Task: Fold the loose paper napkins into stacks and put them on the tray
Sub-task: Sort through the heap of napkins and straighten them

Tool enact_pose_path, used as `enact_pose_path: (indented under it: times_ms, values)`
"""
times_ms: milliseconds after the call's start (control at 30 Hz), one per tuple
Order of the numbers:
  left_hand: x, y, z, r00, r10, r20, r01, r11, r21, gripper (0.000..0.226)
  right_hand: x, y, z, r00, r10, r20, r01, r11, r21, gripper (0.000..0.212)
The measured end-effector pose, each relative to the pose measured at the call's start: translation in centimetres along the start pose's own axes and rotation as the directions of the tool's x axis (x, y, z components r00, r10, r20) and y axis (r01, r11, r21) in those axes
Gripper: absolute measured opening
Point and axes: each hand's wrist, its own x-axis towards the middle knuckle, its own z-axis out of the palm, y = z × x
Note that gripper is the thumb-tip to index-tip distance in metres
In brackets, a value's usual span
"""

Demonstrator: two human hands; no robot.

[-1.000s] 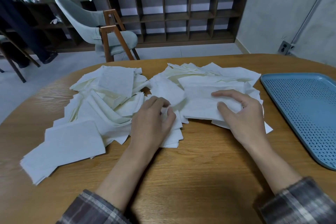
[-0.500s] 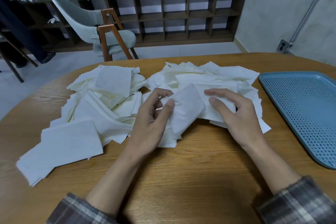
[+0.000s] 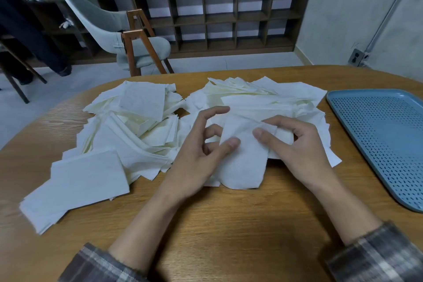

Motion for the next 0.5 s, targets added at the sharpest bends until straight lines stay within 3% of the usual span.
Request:
enact_pose_path:
  times_ms: [100,200,267,333,500]
  values:
    - [0.1,-0.3,-0.2,0.995,-0.065,0.070,0.063,0.998,0.023,0.064,0.3,0.2,-0.5,0.996,0.020,-0.087,-0.013,0.997,0.075,0.003]
    - [0.4,-0.5,-0.7,0.993,-0.016,-0.120,0.017,1.000,0.003,0.060,0.7,0.7,-0.9,0.995,0.051,-0.085,-0.038,0.989,0.141,0.008]
    - [0.6,-0.4,-1.2,0.966,-0.001,-0.258,0.003,1.000,0.007,0.054,0.8,0.9,-0.9,0.994,0.098,-0.043,-0.088,0.975,0.204,0.019]
    - [0.7,-0.5,-1.6,0.950,0.002,-0.312,-0.004,1.000,-0.006,0.047,0.7,0.8,-0.9,0.991,0.132,0.029,-0.135,0.961,0.241,0.019]
    - [0.7,-0.3,-1.6,0.974,0.037,-0.223,-0.025,0.998,0.056,0.032,0.1,0.0,-0.3,0.966,0.140,0.219,-0.189,0.957,0.218,0.039]
